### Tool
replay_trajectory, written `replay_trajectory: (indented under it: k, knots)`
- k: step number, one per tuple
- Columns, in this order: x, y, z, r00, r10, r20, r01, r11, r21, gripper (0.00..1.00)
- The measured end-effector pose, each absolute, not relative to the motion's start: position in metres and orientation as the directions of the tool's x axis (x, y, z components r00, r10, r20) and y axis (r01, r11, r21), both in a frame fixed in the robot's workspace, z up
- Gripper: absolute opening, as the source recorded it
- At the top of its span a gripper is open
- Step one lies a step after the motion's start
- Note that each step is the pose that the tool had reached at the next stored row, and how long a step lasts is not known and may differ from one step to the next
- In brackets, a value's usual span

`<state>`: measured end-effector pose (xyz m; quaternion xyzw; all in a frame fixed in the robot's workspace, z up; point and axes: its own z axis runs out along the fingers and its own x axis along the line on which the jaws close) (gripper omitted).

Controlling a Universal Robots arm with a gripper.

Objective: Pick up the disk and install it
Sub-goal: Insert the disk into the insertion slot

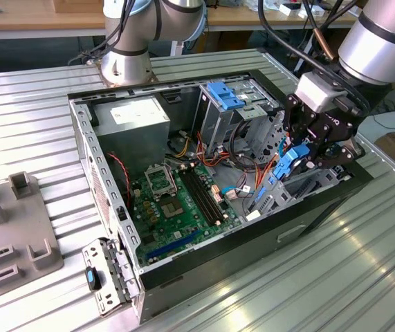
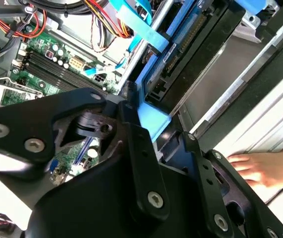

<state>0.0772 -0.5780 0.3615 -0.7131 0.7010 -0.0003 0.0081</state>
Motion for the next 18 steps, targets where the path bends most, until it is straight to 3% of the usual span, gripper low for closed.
replay_trajectory:
  k: [1,2,18]
  knots:
    - [0.0772,-0.578,0.3616,0.017,-1.0,-0.011,-1.0,-0.017,-0.012,0.38]
    - [0.0772,-0.578,0.362,0.017,-1.0,-0.01,-1.0,-0.017,-0.012,0.44]
    - [0.0832,-0.578,0.3619,0.017,-1.0,-0.01,-1.0,-0.017,-0.012,0.44]
